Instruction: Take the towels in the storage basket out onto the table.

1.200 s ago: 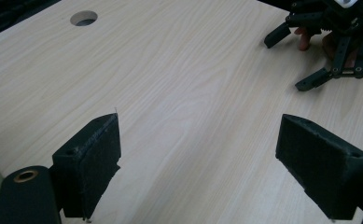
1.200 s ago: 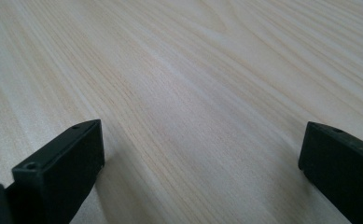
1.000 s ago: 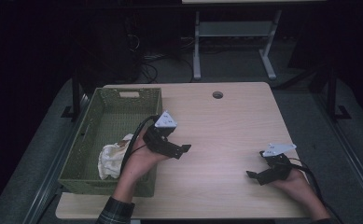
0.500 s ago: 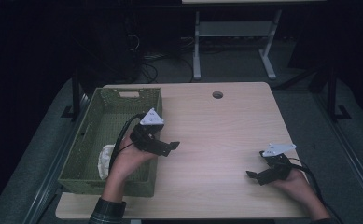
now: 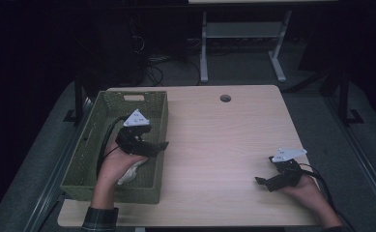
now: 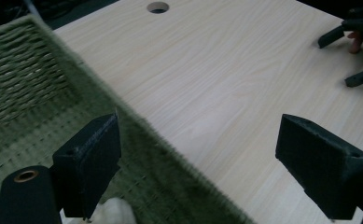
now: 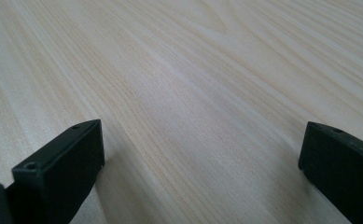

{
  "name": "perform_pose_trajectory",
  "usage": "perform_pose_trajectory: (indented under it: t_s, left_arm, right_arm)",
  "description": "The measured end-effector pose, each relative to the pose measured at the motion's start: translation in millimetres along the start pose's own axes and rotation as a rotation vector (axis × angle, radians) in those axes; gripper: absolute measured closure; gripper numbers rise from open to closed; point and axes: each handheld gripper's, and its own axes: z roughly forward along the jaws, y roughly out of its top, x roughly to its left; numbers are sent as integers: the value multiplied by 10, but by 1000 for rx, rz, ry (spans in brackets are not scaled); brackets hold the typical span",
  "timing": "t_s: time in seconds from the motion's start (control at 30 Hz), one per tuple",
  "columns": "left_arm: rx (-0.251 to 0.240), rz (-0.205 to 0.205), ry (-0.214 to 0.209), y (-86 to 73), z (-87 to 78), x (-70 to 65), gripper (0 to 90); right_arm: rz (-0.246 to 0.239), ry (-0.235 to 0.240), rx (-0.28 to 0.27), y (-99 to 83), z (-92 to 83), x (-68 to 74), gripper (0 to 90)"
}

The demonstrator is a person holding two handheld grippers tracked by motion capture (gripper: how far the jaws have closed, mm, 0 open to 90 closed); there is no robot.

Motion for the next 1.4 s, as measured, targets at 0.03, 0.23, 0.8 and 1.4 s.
perform_pose_trajectory:
  t_s: [0.03, 0.23, 0.8, 1.4]
  left_arm:
    - [2, -3, 7, -17, -17, 24, 135]
    - [29, -17, 59, -129, -89, 157, 137]
    - [98, -41, 137, -436, -142, 424, 136]
    - [280, -48, 159, -747, 106, 592, 135]
  right_arm:
    - [0, 0, 0, 0, 0, 0, 0]
    - [1, 0, 0, 0, 0, 1, 0]
    - [0, 0, 0, 0, 0, 0, 0]
    - [5, 1, 0, 1, 0, 4, 0]
